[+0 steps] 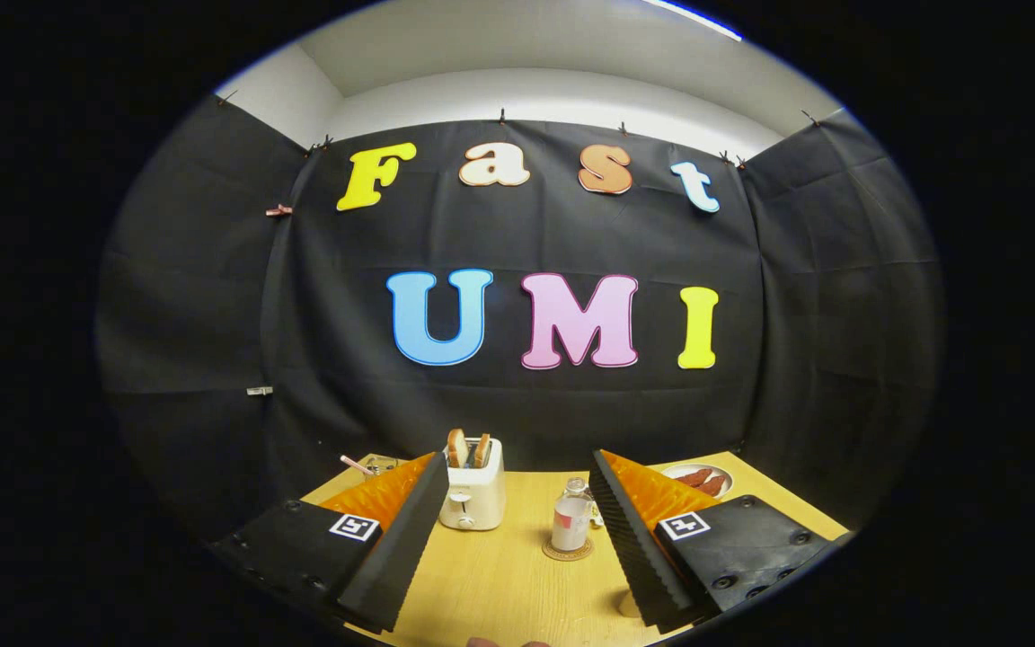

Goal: Take the bottle from table, then pour the juice into the cup, finally place the bottle on the coaster

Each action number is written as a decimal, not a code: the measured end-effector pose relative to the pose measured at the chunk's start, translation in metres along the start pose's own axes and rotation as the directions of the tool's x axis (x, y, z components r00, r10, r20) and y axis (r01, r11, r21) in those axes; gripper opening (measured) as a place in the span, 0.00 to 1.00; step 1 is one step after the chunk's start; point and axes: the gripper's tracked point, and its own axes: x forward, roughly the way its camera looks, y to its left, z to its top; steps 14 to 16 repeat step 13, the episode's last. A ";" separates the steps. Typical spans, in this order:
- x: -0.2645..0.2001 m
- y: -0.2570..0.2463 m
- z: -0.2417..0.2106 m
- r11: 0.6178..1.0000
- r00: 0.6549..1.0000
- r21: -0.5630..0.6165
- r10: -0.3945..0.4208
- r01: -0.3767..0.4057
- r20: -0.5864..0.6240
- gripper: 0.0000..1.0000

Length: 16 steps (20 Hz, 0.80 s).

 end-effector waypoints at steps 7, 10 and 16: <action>0.002 -0.004 0.005 1.000 1.000 0.021 -0.001 0.001 0.003 0.97; 0.002 -0.005 0.007 1.000 1.000 0.028 -0.002 0.002 0.008 0.97; 0.003 -0.008 0.007 1.000 1.000 0.020 -0.002 0.002 0.008 0.97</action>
